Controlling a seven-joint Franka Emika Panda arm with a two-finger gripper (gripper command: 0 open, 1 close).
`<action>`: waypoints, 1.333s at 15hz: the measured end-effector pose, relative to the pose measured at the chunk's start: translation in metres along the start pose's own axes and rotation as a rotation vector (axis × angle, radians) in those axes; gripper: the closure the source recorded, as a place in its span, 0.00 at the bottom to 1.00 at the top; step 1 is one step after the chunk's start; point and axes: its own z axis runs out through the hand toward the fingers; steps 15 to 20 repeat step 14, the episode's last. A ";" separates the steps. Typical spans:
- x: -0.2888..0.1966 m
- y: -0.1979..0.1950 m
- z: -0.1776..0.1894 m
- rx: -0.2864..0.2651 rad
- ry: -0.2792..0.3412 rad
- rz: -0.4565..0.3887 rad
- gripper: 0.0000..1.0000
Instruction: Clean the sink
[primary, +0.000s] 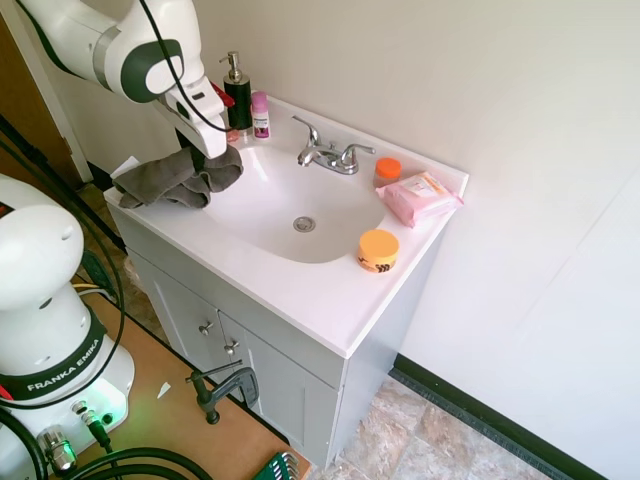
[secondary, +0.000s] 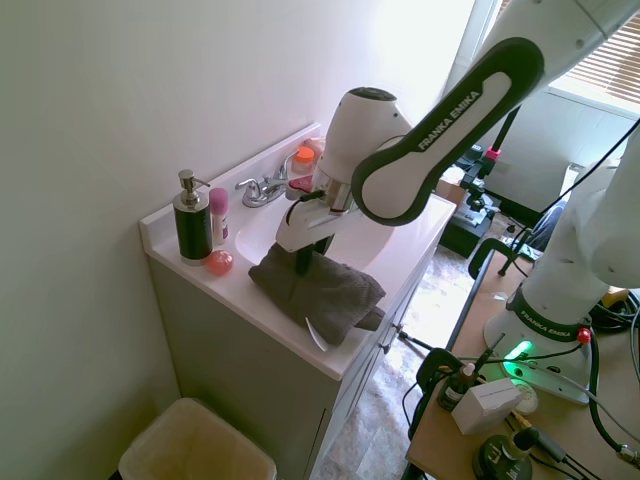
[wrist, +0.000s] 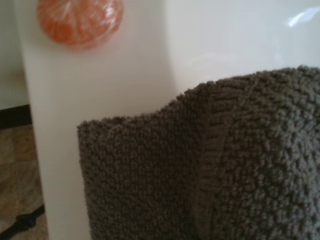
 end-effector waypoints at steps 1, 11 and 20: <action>-0.012 0.003 -0.005 -0.013 -0.007 -0.031 0.00; -0.053 -0.004 -0.034 -0.024 0.038 -0.137 0.00; -0.006 -0.003 -0.073 -0.030 0.082 -0.112 0.00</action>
